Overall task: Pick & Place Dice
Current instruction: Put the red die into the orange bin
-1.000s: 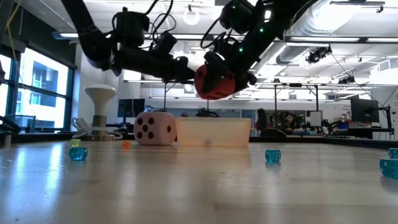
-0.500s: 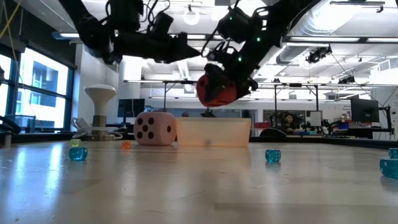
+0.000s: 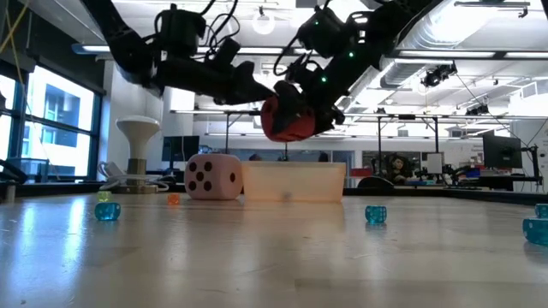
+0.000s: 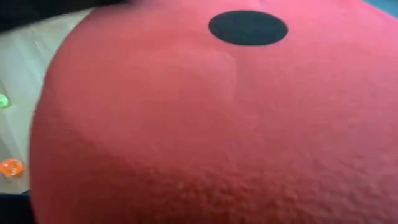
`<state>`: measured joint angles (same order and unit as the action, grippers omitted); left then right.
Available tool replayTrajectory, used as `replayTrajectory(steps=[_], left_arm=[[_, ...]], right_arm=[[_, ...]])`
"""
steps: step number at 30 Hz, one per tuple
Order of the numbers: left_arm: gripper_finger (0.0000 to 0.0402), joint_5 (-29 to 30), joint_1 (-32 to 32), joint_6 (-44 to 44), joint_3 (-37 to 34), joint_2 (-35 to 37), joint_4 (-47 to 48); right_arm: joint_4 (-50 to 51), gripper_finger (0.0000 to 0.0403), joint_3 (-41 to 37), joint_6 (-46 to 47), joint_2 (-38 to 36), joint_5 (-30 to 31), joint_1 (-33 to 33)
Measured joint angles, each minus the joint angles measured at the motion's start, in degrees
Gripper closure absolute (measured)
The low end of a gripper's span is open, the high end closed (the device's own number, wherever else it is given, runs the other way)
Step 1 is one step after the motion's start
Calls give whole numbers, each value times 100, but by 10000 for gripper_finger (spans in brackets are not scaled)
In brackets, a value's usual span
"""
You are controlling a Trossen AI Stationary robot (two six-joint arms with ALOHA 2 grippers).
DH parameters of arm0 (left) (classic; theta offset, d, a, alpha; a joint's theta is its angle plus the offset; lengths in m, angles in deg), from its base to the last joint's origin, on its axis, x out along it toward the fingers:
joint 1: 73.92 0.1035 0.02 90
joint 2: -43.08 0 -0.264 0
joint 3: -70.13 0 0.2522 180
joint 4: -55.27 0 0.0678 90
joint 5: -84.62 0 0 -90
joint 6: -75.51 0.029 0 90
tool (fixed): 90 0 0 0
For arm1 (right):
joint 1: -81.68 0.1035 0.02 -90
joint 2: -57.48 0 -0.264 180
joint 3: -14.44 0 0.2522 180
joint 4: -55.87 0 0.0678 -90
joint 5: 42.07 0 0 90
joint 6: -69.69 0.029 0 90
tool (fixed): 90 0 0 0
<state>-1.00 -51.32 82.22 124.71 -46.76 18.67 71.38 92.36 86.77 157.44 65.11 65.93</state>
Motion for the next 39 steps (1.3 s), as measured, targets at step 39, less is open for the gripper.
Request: replayTrajectory(steps=[39], left_arm=[[254,-182,38,-355,37,-942,303]], right_arm=[[161,3,-35,56,164,30,-157]])
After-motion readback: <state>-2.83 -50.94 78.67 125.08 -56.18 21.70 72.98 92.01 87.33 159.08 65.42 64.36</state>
